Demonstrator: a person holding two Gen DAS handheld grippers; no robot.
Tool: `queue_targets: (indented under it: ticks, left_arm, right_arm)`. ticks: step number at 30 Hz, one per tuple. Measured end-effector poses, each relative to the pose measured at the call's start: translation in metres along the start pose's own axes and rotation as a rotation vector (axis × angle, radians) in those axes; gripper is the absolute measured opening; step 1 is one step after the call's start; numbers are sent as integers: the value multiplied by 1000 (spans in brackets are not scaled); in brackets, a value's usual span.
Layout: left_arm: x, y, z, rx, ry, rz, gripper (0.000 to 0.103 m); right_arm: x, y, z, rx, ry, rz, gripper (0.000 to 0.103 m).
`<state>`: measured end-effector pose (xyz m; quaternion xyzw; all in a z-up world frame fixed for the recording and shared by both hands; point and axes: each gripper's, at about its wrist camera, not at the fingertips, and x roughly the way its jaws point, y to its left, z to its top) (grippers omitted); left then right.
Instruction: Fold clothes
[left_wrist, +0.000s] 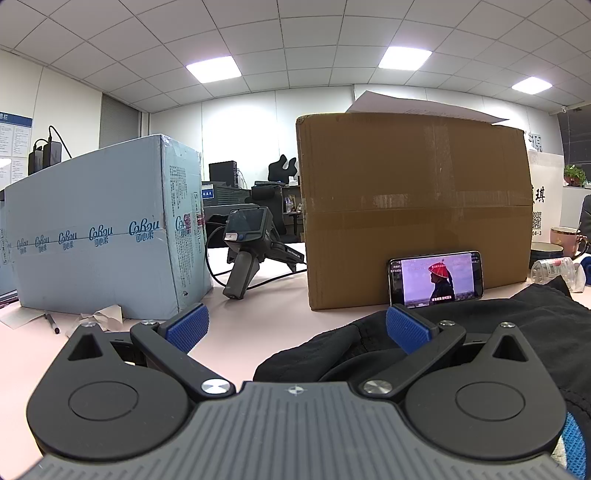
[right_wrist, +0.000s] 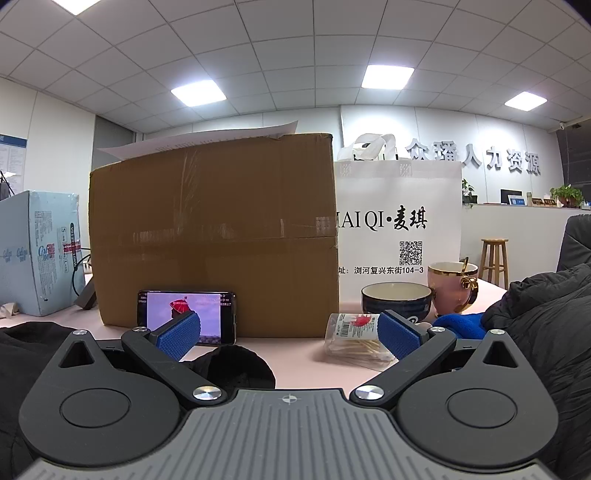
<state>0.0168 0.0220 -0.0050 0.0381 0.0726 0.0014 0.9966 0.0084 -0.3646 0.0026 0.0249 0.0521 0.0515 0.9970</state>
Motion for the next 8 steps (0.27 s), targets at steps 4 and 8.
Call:
queue_targets:
  ticks: [4,8]
  left_arm:
    - [1,0,0,-3,3,-3,103]
    - [1,1,0,-6,6,-3,103]
  right_arm:
    - [0,0,0,0,0,-2,103]
    - [0,0,0,-1,1,-1,103]
